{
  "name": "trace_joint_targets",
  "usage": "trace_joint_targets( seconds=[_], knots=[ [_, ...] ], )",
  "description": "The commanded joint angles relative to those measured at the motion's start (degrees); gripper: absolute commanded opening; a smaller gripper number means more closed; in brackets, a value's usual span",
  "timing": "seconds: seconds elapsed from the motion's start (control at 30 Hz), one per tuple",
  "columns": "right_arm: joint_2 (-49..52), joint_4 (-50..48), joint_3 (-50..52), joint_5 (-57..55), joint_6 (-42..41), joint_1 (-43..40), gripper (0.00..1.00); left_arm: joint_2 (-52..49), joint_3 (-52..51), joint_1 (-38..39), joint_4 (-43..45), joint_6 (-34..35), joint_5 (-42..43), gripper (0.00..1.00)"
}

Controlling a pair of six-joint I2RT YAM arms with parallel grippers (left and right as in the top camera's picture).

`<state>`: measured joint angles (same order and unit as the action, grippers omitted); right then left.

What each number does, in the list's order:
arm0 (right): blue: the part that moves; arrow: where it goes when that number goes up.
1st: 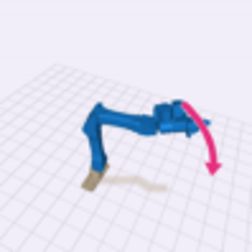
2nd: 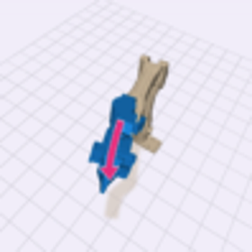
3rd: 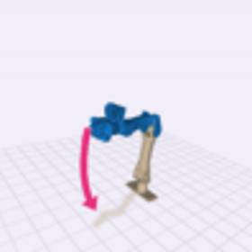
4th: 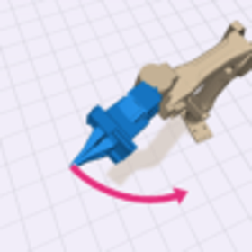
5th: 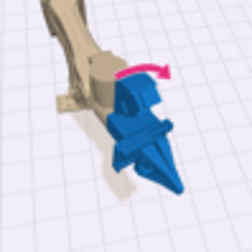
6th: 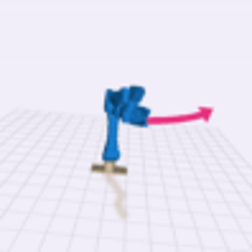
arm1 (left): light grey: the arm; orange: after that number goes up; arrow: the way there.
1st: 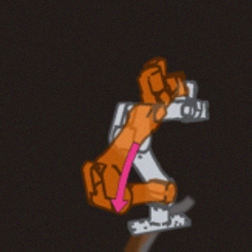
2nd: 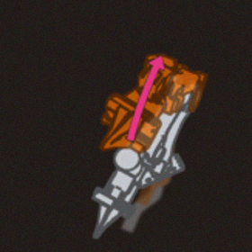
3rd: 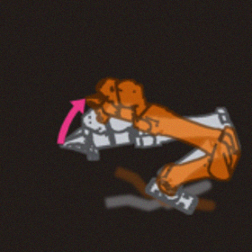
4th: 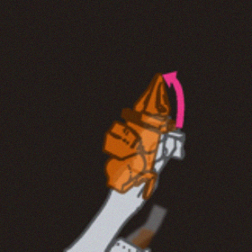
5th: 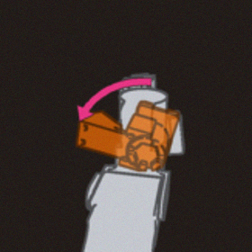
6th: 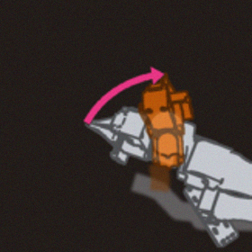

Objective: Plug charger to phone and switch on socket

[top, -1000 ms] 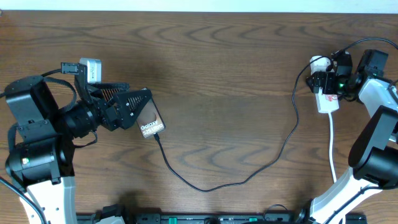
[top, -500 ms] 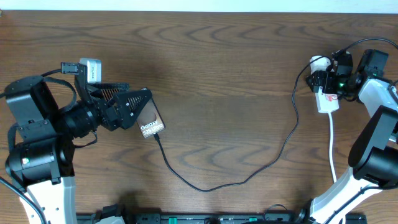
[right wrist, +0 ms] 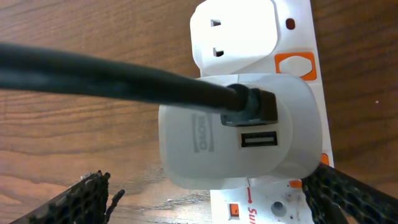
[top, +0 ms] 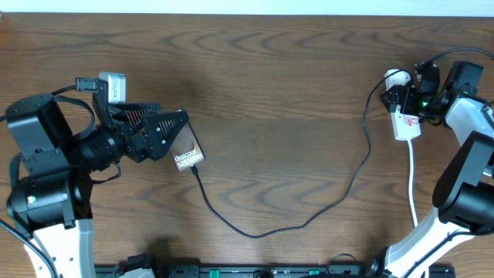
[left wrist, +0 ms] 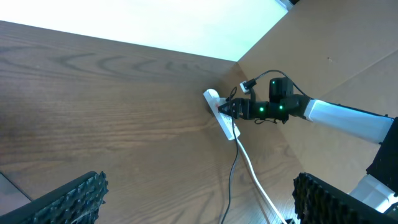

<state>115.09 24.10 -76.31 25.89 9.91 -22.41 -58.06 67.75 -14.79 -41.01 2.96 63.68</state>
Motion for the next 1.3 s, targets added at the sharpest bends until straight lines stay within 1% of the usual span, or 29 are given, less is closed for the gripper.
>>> trace_joint_targets(
  seconds=[0.0, 0.33, 0.57, 1.0, 1.13, 1.27],
  knots=[
    [-0.6, 0.3, 1.1, 4.7, -1.8, 1.5, 0.95, 0.1, 0.0, 0.1, -0.3, -0.4, -0.3, 0.98],
    [-0.3, 0.7, 1.6, 5.2, -2.3, 1.8, 0.93, 0.1, 0.0, 0.1, -0.8, -0.4, -0.3, 0.98],
    [-0.3, -1.4, 3.7, 5.8, -2.6, 1.7, 0.93, 0.1, 0.0, 0.1, -1.0, -0.6, -0.3, 0.98],
    [-0.3, -3.0, 3.7, 5.7, -2.6, 1.5, 0.94, 0.1, 0.0, 0.1, -1.0, -0.6, -0.3, 0.98],
    [-0.3, -3.7, 3.7, 3.7, -2.6, 1.4, 0.94, 0.1, 0.0, 0.1, -1.0, -0.6, -0.3, 0.98],
    [-0.3, -4.7, 3.2, -1.2, -2.6, 1.3, 0.95, 0.1, 0.0, 0.1, -1.0, -0.6, -0.3, 0.98]
  ],
)
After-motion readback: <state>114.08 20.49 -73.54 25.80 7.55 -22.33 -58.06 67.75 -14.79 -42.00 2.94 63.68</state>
